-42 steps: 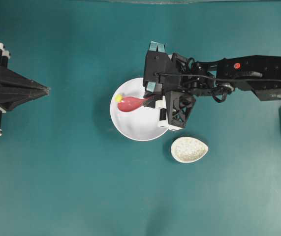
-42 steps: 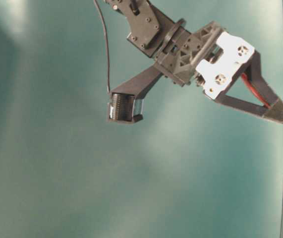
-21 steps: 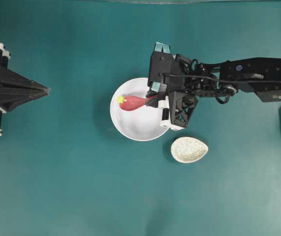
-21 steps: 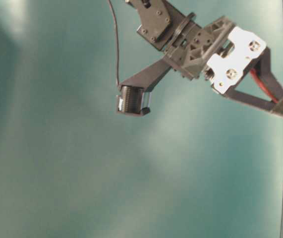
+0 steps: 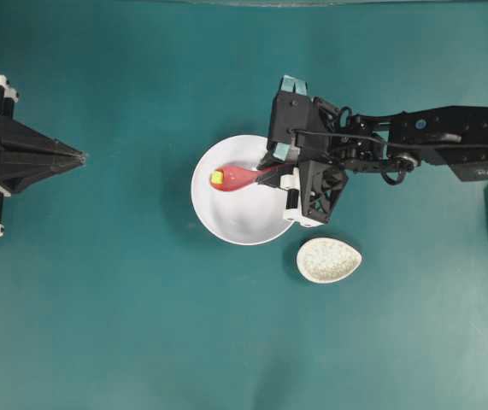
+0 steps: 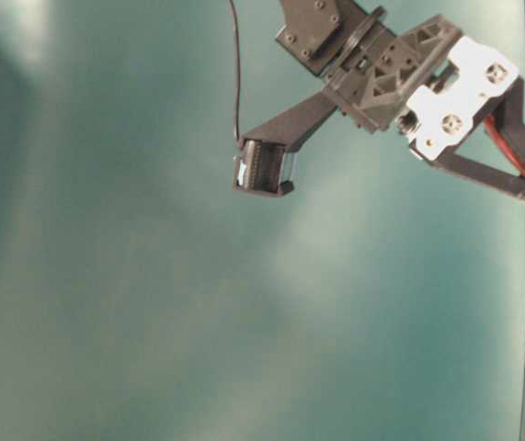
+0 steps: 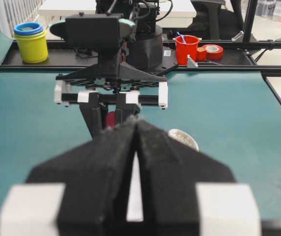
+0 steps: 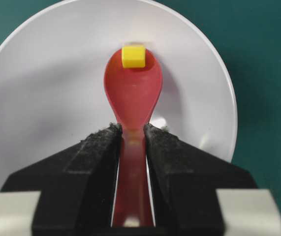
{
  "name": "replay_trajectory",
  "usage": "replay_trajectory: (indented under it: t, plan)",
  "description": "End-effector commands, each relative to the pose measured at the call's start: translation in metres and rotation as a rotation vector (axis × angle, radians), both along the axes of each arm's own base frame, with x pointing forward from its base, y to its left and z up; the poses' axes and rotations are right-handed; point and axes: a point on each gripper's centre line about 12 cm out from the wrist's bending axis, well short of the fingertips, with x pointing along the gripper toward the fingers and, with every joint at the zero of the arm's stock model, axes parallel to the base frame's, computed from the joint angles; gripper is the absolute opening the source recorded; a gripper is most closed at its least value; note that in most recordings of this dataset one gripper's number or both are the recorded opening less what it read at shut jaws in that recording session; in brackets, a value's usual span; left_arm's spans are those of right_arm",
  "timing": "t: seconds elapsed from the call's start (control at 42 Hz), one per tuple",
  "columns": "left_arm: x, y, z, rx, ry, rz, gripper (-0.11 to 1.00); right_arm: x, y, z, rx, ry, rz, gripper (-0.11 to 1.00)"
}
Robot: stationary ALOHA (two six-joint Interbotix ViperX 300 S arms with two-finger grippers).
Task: Scoop the yellow hexagonal prism block from the bowl with a spoon using the right arm.
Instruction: 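Tilt the spoon to settle the yellow block onto it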
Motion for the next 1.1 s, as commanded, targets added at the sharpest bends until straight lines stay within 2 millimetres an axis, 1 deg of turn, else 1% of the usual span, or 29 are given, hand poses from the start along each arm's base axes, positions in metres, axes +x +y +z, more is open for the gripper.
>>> replay_trajectory:
  t: [0.0, 0.238, 0.452, 0.857, 1.072]
  plan:
    - [0.002, 0.0, 0.007, 0.003, -0.017, -0.002, 0.0, 0.001, -0.001, 0.009, -0.001, -0.049, -0.01, 0.23]
    - [0.002, 0.0, 0.006, 0.003, -0.014, -0.002, 0.0, -0.002, -0.001, 0.005, 0.003, -0.07, -0.027, 0.23]
    - [0.002, 0.0, 0.006, 0.002, -0.014, -0.002, 0.0, -0.007, 0.003, 0.007, -0.006, -0.108, -0.023, 0.23]
    - [0.002, 0.0, 0.006, 0.003, -0.014, -0.002, 0.0, -0.024, 0.018, 0.012, -0.004, -0.202, -0.018, 0.23]
    - [0.002, 0.0, 0.006, 0.003, -0.014, -0.002, 0.0, -0.032, 0.026, 0.021, -0.008, -0.263, -0.005, 0.23]
